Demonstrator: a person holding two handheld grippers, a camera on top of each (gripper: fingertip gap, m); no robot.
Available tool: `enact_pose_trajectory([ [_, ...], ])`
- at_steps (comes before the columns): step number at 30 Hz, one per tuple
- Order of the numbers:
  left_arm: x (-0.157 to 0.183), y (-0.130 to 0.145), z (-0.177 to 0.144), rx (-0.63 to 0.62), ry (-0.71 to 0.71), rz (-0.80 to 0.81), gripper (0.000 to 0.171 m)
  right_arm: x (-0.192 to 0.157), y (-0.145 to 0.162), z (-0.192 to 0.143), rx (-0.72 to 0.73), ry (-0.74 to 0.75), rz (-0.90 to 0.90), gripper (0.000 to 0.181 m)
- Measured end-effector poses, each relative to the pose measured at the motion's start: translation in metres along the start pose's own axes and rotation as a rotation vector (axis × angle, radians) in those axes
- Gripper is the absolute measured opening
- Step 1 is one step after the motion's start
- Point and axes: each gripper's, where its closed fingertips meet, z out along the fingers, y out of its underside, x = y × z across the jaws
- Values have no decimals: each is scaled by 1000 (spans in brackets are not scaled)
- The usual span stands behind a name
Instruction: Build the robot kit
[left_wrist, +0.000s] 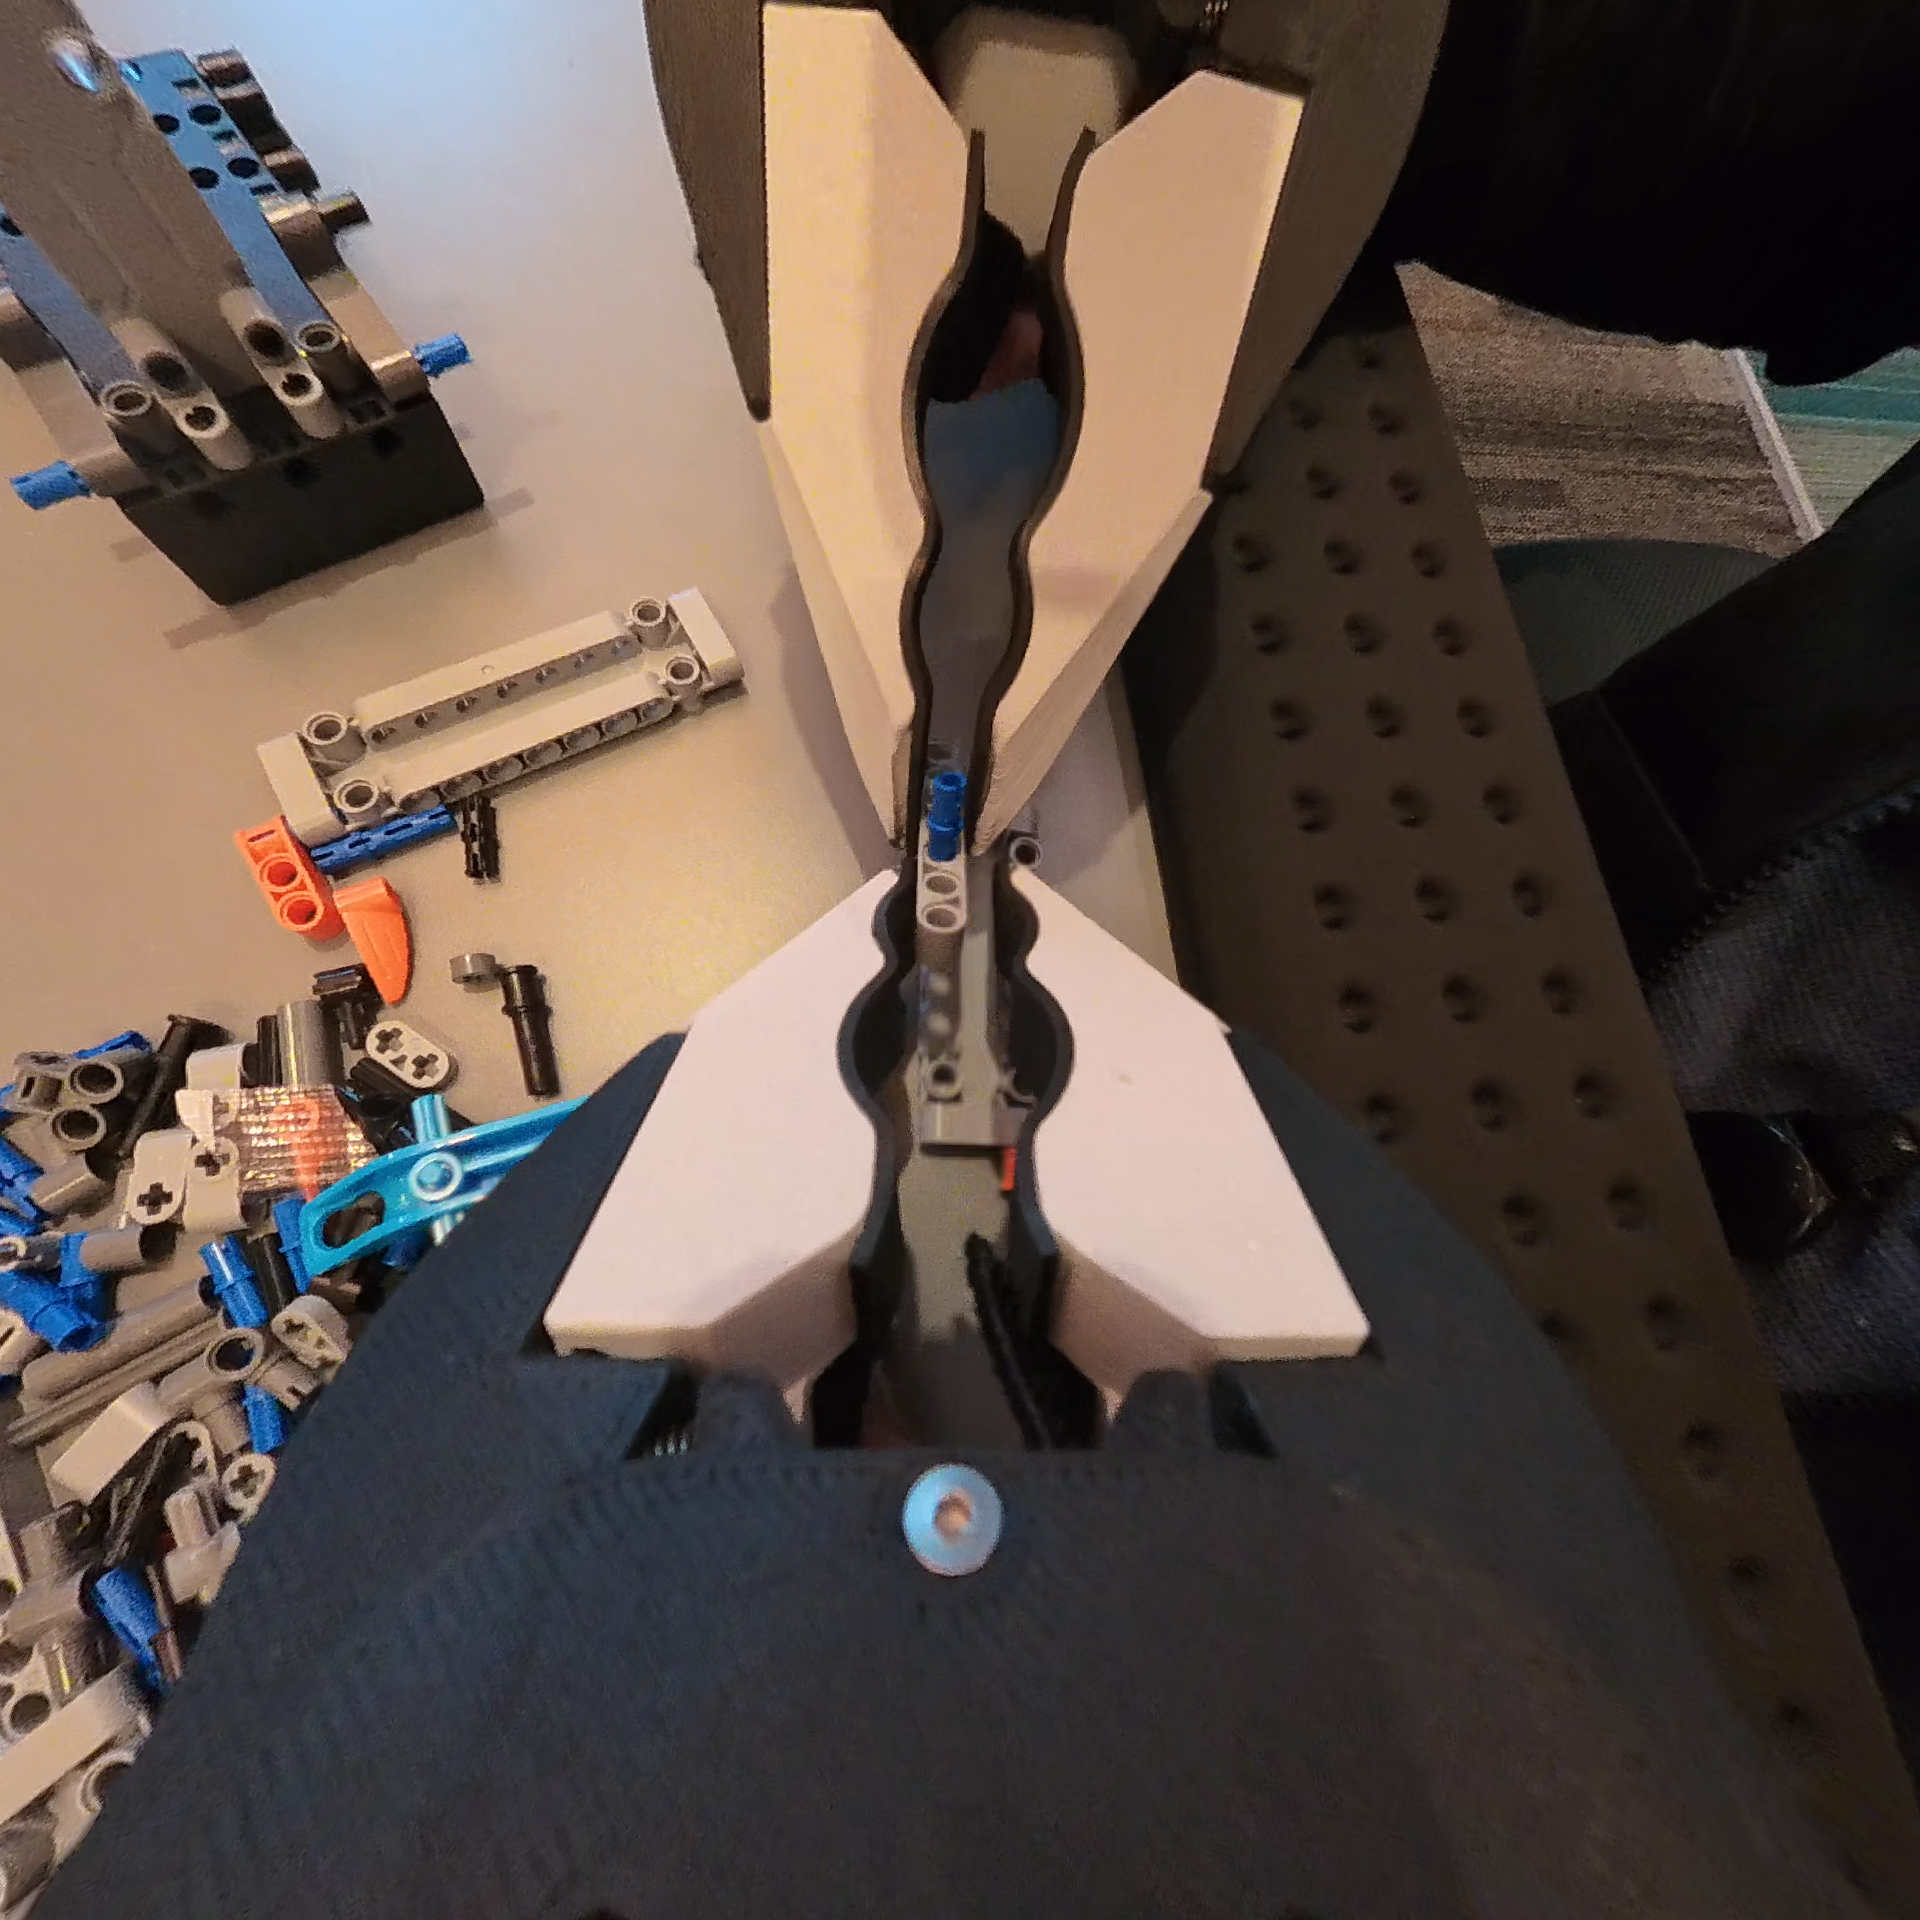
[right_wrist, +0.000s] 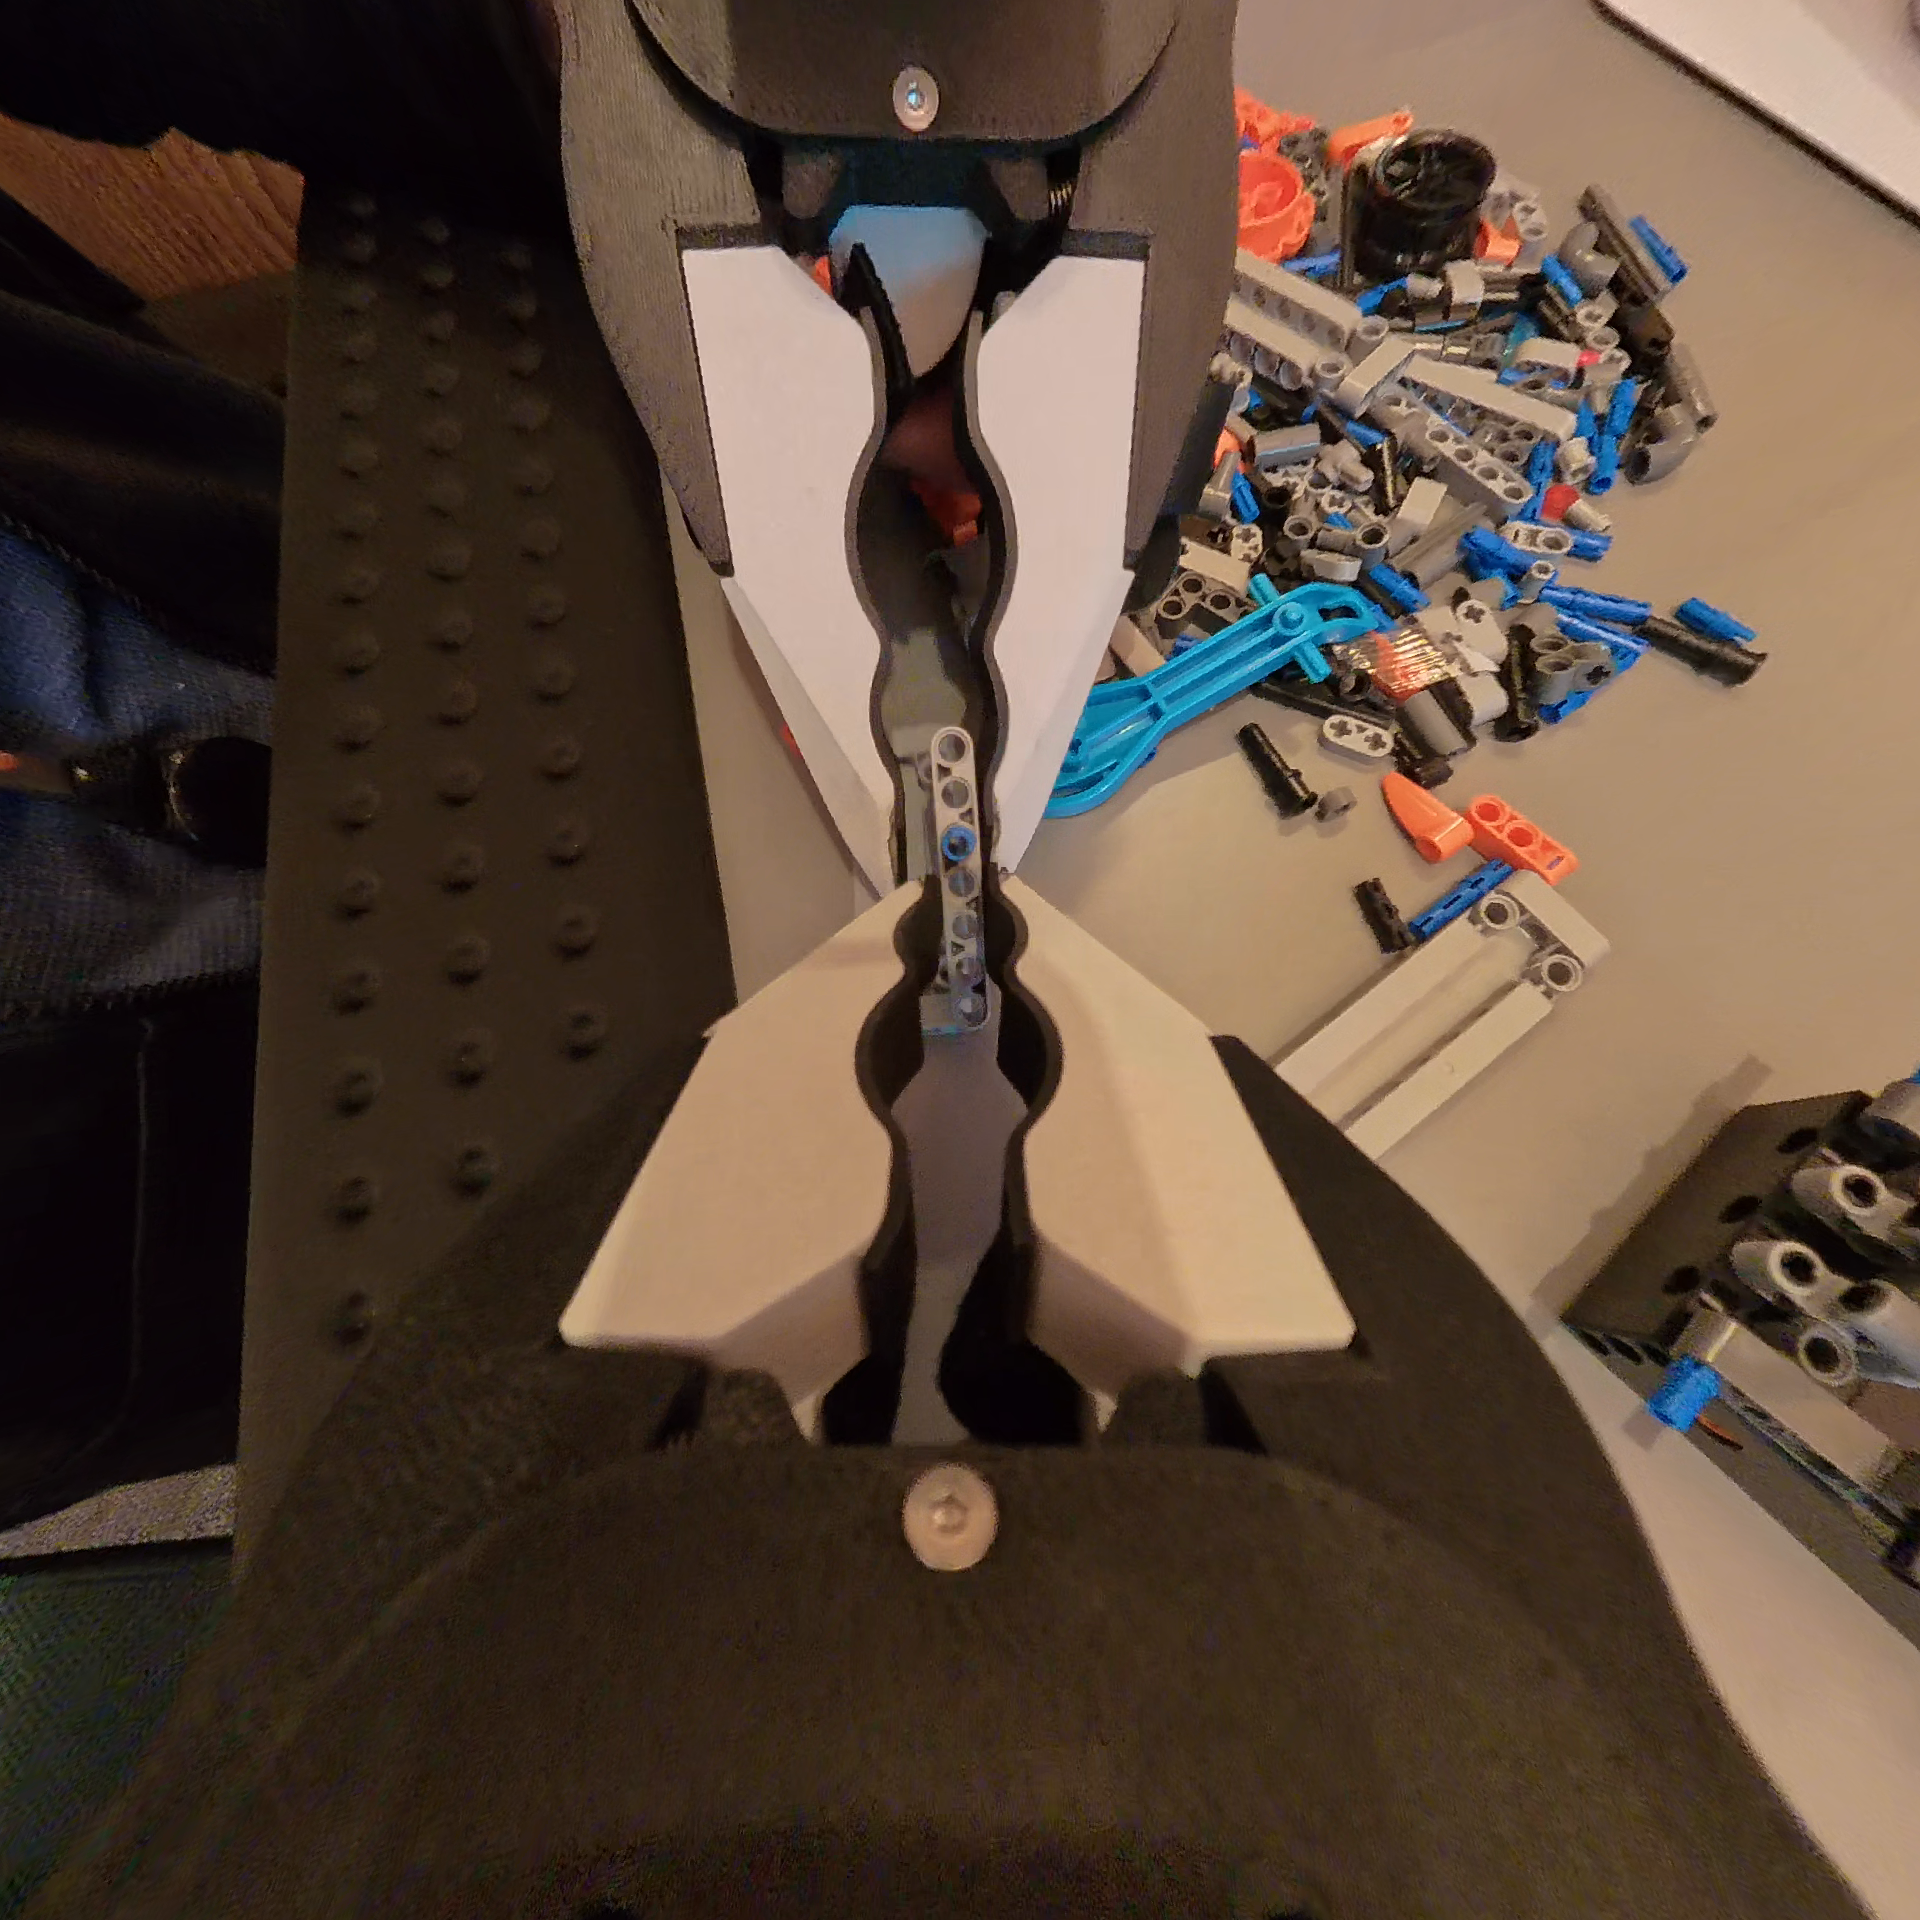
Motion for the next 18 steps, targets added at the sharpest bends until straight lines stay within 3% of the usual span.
enact_pose_trajectory([
  [9,7,12,-5,-84,9,10,25,-2,7,3,-38,-24,22,6],
  [18,4,36,-16,-212,-84,30,31,-4,16,4,-69,-91,104,6],
])
